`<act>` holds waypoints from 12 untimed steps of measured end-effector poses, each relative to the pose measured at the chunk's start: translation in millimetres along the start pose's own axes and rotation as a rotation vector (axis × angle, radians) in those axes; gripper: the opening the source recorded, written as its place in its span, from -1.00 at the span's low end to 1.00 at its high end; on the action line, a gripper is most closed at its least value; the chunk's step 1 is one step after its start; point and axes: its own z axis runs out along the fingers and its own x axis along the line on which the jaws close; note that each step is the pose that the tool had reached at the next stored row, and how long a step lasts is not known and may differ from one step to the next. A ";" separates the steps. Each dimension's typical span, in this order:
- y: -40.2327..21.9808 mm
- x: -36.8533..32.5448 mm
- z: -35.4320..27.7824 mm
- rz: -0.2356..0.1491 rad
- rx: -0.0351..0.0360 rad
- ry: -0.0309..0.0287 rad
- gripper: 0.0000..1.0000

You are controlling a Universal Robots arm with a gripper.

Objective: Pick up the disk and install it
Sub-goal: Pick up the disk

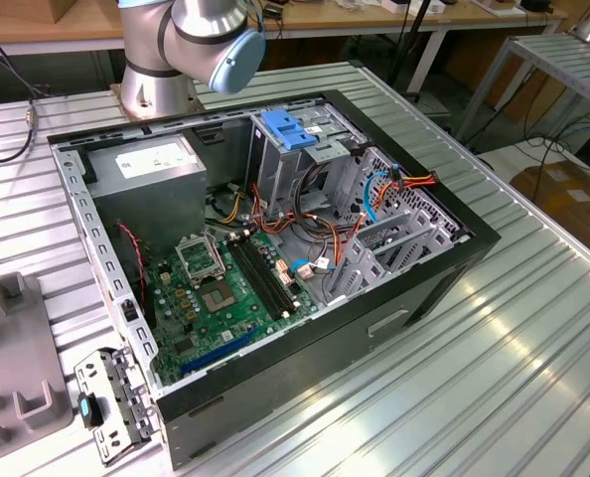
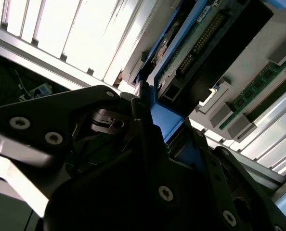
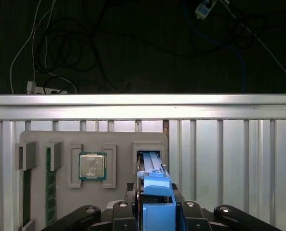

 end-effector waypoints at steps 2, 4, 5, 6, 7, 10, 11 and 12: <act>0.0 0.0 -0.2 0.000 0.0004 -0.0002 -0.26; 0.0 -0.1 -1.6 0.000 0.0002 -0.0001 -0.26; 0.0 -0.1 -2.3 0.000 0.0003 -0.0002 -0.26; 0.0 -0.1 -2.9 0.000 0.0001 -0.0001 -0.26; 0.1 -0.1 -3.8 0.000 0.0000 0.0000 -0.26; 0.1 -0.1 -6.7 0.000 0.0000 0.0000 -0.26; 0.1 -0.2 -7.9 0.000 0.0001 -0.0001 -0.26; 0.1 -0.2 -9.1 0.000 0.0000 0.0000 -0.26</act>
